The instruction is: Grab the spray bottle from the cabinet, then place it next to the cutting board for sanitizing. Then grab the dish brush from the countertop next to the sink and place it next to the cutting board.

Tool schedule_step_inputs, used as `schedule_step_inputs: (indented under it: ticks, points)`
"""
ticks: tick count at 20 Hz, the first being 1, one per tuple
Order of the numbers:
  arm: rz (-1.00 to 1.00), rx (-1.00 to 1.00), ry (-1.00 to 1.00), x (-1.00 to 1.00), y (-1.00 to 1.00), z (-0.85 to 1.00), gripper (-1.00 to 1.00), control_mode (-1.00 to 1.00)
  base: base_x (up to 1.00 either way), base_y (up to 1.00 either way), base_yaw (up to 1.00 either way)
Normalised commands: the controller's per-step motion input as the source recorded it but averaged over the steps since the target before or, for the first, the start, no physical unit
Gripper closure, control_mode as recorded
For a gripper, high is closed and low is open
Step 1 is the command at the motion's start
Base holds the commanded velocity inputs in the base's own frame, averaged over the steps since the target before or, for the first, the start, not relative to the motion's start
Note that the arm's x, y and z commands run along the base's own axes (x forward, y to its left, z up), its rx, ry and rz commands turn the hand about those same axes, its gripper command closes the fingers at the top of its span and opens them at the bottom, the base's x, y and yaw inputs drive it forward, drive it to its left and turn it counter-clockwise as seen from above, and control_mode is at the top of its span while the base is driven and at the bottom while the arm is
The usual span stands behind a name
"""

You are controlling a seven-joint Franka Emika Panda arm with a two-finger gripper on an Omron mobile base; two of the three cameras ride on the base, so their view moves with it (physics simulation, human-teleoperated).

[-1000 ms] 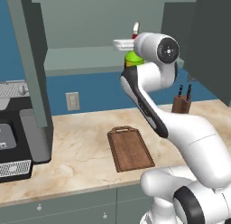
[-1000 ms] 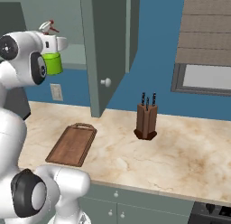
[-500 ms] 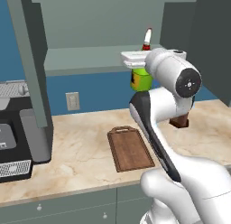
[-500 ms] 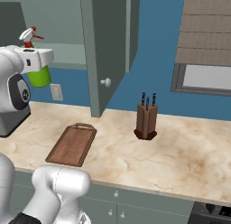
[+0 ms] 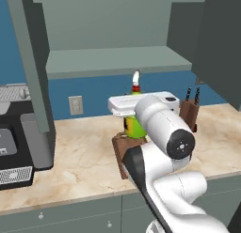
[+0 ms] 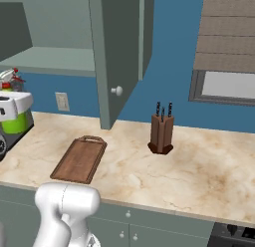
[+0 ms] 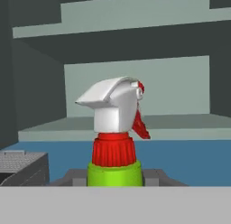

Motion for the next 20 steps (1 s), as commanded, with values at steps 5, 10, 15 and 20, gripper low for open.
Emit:
schedule_step_inputs:
  ticks: [5, 10, 15, 20]
  points:
    - [0.0, 0.02, 0.0, 0.28, 0.38, -0.54, 1.0, -1.0, 0.0, 0.0, 0.0]
    - [0.0, 0.0, 0.06, 0.65, 0.04, -0.76, 1.0, -1.0, 0.0, 0.0, 0.0]
    - [0.0, 0.0, 0.08, 0.8, 0.07, -0.62, 1.0, -1.0, 0.0, 0.0, 0.0]
    - [0.0, 0.0, 0.0, 0.67, 0.13, -0.6, 1.0, -1.0, 0.0, 0.0, 0.0]
